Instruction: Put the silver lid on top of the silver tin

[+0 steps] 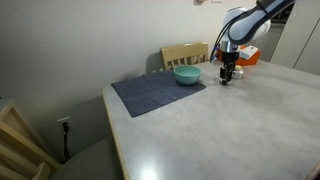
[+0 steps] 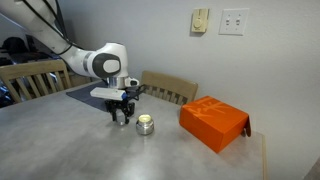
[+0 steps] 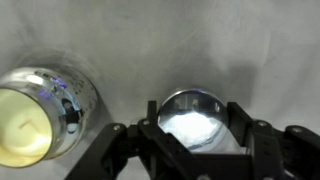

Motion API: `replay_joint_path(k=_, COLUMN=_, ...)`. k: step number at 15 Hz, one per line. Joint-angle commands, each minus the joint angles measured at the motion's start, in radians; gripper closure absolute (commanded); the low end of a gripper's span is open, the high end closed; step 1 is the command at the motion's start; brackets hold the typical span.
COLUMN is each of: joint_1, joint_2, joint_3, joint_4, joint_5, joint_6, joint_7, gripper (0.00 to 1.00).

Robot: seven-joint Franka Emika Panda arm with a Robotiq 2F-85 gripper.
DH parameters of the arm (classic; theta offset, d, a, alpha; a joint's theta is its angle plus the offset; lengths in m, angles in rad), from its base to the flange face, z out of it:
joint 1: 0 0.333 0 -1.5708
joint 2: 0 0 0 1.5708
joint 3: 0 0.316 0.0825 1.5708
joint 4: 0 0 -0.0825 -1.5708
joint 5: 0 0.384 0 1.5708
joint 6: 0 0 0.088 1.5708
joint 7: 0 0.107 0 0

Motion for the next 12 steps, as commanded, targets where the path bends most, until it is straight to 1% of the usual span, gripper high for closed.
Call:
replay_joint_path(k=1, joint_1=0.02, joint_2=-0.08, joint_3=-0.002, joint_4=-0.052, joint_5=-0.037, joint_6=-0.034, joint_7=0.007, gripper=0.56)
replay_joint_path(k=4, joint_1=0.04, joint_2=-0.143, joint_3=-0.011, joint_4=-0.079, joint_5=-0.068, joint_6=-0.033, joint_7=0.023, gripper=0.56)
replay_joint_path(k=7, joint_1=0.026, joint_2=-0.215, joint_3=-0.007, joint_4=-0.115, joint_5=-0.067, joint_6=-0.024, joint_7=0.024, gripper=0.56)
replay_joint_path(k=10, joint_1=-0.009, joint_2=-0.295, joint_3=0.004, joint_4=-0.161, joint_5=-0.038, joint_6=-0.017, joint_7=-0.005, gripper=0.56)
replay_joint_path(k=12, joint_1=-0.05, joint_2=-0.347, joint_3=0.017, joint_4=-0.189, joint_5=0.006, joint_6=-0.02, joint_7=-0.044, gripper=0.56)
